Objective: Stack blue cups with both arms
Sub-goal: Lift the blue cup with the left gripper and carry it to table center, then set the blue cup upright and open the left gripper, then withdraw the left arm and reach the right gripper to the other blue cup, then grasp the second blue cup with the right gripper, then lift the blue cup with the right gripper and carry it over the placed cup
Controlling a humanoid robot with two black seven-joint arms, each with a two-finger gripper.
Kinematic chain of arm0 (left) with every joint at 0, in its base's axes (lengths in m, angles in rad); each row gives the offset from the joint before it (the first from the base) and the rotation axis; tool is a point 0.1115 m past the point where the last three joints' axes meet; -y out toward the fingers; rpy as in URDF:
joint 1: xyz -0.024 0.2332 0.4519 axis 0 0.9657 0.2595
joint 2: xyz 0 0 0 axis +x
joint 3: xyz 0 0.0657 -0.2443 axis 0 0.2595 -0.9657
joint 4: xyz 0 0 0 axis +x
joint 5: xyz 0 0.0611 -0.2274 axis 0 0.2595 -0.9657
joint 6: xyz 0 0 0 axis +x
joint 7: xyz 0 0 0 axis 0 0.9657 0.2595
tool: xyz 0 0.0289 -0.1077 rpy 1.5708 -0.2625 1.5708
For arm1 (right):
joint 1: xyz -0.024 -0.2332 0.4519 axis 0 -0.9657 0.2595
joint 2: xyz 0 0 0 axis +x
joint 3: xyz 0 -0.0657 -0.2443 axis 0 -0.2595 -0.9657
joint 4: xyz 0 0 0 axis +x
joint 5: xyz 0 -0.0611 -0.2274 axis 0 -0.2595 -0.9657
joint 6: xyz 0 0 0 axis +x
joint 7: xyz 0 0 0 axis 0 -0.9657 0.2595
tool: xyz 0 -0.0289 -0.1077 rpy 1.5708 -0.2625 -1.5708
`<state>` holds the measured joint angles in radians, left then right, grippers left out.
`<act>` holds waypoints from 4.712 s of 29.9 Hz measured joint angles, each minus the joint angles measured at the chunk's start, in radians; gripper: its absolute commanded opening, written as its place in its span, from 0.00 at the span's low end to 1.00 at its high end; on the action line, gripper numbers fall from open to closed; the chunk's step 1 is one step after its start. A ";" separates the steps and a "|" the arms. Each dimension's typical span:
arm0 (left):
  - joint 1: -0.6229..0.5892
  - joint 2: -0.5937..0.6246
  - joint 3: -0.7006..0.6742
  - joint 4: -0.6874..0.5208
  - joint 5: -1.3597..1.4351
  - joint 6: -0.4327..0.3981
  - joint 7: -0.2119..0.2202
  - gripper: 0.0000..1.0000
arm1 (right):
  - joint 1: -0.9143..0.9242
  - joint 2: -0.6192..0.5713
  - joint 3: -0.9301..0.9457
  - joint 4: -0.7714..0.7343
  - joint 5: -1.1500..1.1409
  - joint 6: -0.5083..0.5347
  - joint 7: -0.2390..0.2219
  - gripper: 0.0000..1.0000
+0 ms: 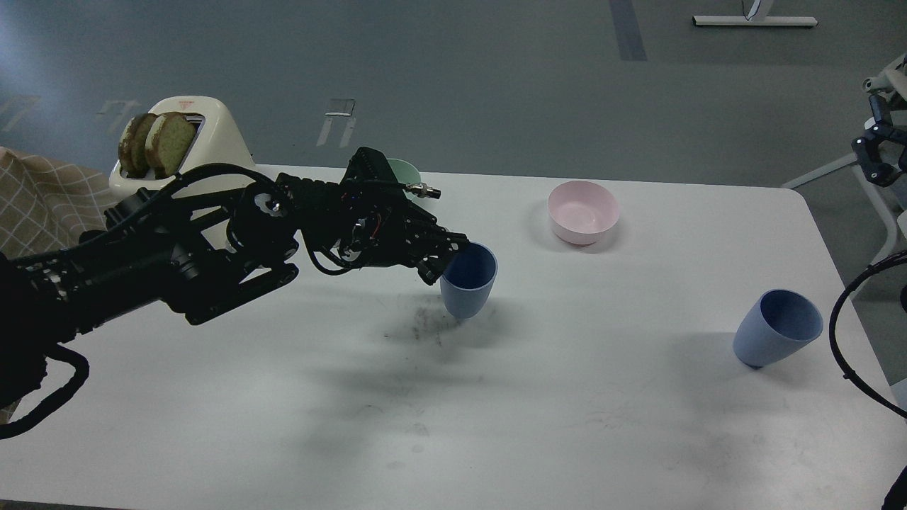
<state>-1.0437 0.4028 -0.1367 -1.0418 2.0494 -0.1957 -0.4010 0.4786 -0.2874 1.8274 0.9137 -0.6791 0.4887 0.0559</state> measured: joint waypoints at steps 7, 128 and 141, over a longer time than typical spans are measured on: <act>-0.001 -0.005 0.001 0.025 0.000 -0.001 0.005 0.00 | 0.000 0.001 -0.001 0.001 0.000 0.000 -0.001 1.00; 0.389 -0.081 -1.028 0.031 -1.629 -0.147 0.117 0.98 | -0.330 -0.579 -0.689 0.521 -1.249 0.000 -0.074 0.08; 0.390 -0.081 -1.028 0.029 -1.629 -0.144 0.120 0.98 | -0.327 -0.554 -0.671 0.528 -1.232 0.000 -0.099 0.00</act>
<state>-0.6536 0.3221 -1.1642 -1.0129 0.4204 -0.3397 -0.2813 0.1517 -0.8412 1.1564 1.4422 -1.9109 0.4891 -0.0427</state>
